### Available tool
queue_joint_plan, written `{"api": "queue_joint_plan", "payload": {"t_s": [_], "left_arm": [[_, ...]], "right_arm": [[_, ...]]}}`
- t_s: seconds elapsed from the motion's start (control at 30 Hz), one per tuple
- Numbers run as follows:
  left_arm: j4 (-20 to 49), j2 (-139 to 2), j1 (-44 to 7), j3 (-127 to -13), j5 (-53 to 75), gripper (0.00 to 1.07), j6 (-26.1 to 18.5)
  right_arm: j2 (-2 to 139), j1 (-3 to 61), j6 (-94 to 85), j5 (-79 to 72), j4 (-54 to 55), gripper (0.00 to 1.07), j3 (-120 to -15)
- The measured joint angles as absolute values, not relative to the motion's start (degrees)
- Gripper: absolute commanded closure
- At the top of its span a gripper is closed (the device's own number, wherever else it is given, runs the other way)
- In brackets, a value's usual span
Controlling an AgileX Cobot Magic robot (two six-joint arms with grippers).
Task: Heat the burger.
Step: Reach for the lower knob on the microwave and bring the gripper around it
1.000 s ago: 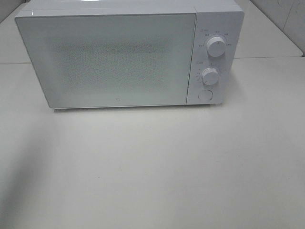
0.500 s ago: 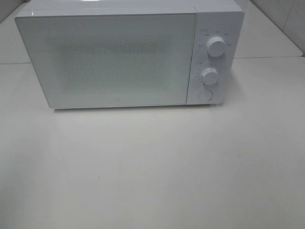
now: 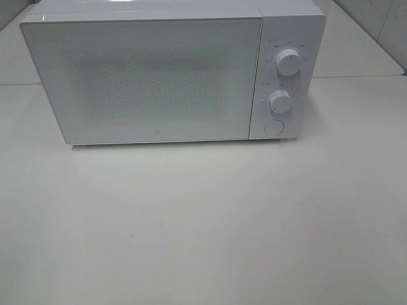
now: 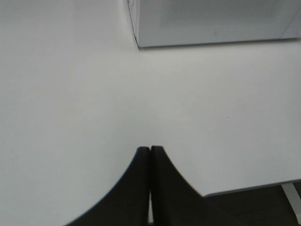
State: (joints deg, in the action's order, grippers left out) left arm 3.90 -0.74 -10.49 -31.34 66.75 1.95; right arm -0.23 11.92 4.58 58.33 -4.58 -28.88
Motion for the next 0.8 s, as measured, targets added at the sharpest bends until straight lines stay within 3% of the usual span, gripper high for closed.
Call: {"api": "queue_joint_plan", "payload": {"t_s": [0.27,0.8], "left_arm": [[3.8,0.3,-10.5,-29.7,62.0,1.06,-1.7],[3.8,0.3,-10.5,-29.0,60.6,1.06,-1.9]], "right_arm": [[-0.2,11.9,4.6,58.0,-4.6,0.34,-28.9],[-0.2,11.9,4.6,57.9,-4.6,0.34,-28.9]]}}
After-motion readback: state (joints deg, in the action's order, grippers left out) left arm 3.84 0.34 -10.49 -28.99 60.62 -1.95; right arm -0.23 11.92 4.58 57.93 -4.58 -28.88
